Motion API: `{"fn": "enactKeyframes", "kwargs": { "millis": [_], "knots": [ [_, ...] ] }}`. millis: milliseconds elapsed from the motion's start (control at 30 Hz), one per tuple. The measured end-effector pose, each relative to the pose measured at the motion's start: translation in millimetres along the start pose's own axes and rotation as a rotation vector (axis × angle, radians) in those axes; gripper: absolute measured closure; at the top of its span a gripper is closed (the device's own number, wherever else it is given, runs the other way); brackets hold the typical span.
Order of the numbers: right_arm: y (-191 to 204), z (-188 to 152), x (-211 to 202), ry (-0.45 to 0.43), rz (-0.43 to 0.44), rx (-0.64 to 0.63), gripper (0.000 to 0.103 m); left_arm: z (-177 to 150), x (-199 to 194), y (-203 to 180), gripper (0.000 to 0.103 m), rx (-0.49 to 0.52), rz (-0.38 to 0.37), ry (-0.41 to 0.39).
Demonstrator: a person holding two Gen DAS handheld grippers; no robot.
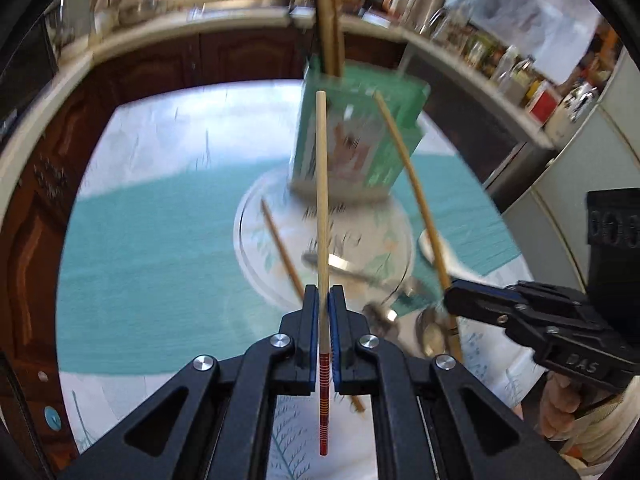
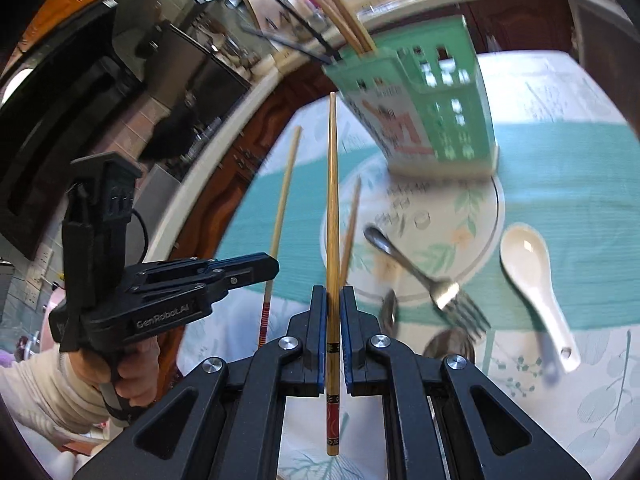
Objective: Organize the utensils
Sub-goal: 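Carry both chopsticks upright over the green holder and lower them in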
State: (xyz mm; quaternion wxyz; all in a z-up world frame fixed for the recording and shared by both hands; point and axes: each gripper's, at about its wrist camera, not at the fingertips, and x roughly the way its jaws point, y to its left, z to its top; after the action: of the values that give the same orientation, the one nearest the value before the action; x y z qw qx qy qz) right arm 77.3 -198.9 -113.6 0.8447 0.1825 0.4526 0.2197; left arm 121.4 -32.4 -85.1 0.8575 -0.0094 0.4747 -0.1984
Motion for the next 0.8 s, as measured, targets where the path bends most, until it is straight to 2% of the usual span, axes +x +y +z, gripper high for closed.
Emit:
{"fn": "enactKeyframes", "kwargs": {
  "millis": [100, 233, 433, 567, 800],
  "knots": [
    [4.0, 21.1, -15.9, -0.067, -0.007, -0.021, 0.097, 25.8, -26.4, -9.5, 0.101, 0.041, -0.004, -0.120],
    [4.9, 65.1, -33.7, -0.181, -0.035, -0.042, 0.097, 78.5, -50.0, -26.9, 0.100, 0.080, -0.001, -0.274],
    [-2.4, 146.5, -42.8, -0.371, -0.041, -0.034, 0.097, 150.0, -41.8, -35.7, 0.100, 0.061, 0.017, -0.432],
    [-15.7, 191.6, -34.6, -0.458, -0.035, 0.001, 0.097, 175.0, -30.0, -39.9, 0.100, 0.042, 0.036, -0.516],
    [-35.4, 226.8, 9.7, -0.561, -0.099, -0.034, 0.097, 185.1, 5.3, -34.8, 0.100, 0.012, 0.093, -0.603]
  ]
}}
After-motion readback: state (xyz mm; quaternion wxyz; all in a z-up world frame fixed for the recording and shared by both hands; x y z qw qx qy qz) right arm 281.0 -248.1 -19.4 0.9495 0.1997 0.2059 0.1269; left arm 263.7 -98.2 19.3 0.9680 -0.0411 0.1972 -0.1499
